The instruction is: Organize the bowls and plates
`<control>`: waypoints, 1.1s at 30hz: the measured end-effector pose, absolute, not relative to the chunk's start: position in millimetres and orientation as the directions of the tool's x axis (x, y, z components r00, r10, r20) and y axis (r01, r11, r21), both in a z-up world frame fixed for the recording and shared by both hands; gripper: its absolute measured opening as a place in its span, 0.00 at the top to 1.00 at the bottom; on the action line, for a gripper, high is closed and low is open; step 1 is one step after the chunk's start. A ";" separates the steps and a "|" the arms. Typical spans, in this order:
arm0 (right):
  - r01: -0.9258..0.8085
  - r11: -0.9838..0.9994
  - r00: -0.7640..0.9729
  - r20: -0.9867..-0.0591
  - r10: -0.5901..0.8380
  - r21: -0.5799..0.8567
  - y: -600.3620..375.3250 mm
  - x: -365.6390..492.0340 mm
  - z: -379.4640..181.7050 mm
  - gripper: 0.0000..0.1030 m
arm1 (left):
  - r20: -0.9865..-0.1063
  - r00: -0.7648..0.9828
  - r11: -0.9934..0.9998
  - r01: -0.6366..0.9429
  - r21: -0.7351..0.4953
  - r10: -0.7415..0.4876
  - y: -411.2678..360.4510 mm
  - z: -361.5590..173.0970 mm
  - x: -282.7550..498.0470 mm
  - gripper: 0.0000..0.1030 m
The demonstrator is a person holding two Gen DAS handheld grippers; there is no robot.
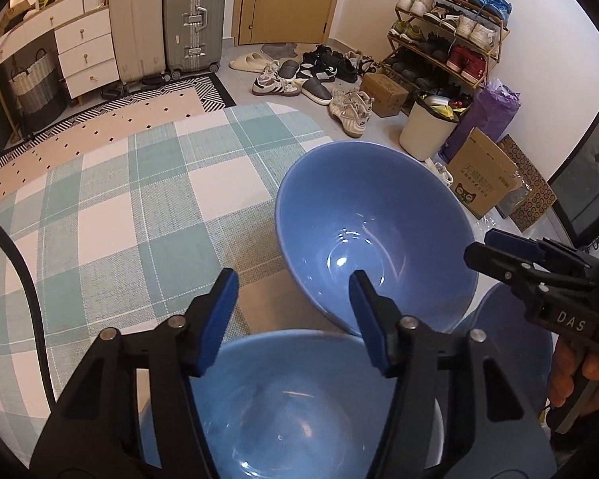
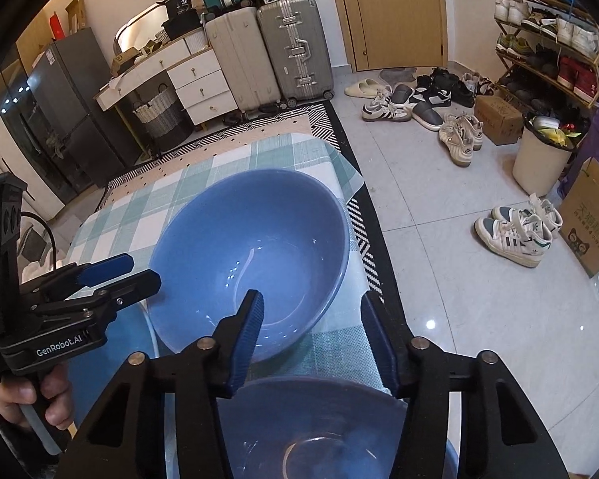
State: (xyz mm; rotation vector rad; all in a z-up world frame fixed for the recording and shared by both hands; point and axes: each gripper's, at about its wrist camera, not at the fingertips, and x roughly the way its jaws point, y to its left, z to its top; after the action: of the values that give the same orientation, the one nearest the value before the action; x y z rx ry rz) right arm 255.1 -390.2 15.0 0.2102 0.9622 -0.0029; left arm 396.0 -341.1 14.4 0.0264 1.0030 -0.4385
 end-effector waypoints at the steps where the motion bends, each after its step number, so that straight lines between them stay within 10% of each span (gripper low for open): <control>1: 0.098 0.979 0.571 -0.816 0.090 0.177 -390.7 256.0 13.5 0.51 | -0.822 0.452 0.912 0.367 -0.183 -0.347 -341.8 11.8 398.0 0.50; 14: 0.090 0.976 0.562 -0.819 0.113 0.197 -392.1 265.3 1.8 0.59 | -0.830 0.412 0.895 0.393 -0.211 -0.377 -352.3 -1.5 407.0 0.78; 33: 0.097 0.980 0.592 -0.802 0.081 0.171 -390.5 263.0 8.2 0.68 | -0.802 0.450 0.889 0.409 -0.206 -0.393 -352.9 15.2 396.1 0.80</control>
State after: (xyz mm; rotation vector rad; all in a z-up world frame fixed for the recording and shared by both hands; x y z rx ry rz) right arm 263.0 -390.5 8.2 0.2056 0.9387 -0.0091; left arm 396.1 -352.9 15.2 0.0186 0.9863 -0.4957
